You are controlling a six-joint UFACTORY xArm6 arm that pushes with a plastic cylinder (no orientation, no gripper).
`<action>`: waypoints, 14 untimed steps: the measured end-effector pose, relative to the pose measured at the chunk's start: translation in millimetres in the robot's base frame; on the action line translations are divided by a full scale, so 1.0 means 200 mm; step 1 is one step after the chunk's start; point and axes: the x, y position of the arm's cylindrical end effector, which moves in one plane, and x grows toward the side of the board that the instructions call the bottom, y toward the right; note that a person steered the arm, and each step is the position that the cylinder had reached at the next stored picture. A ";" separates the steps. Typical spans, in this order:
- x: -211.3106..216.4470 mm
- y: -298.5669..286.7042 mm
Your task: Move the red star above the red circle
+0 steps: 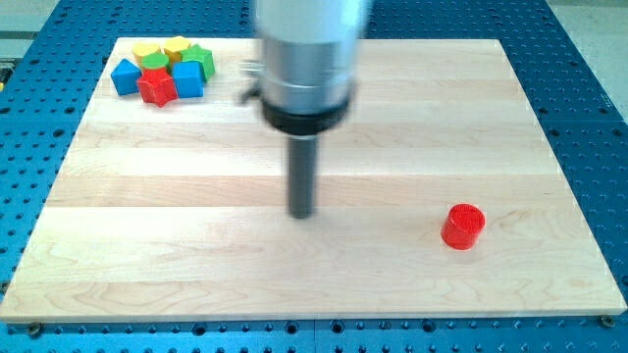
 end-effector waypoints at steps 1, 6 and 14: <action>-0.08 -0.55; -0.89 -1.29; -0.68 -0.78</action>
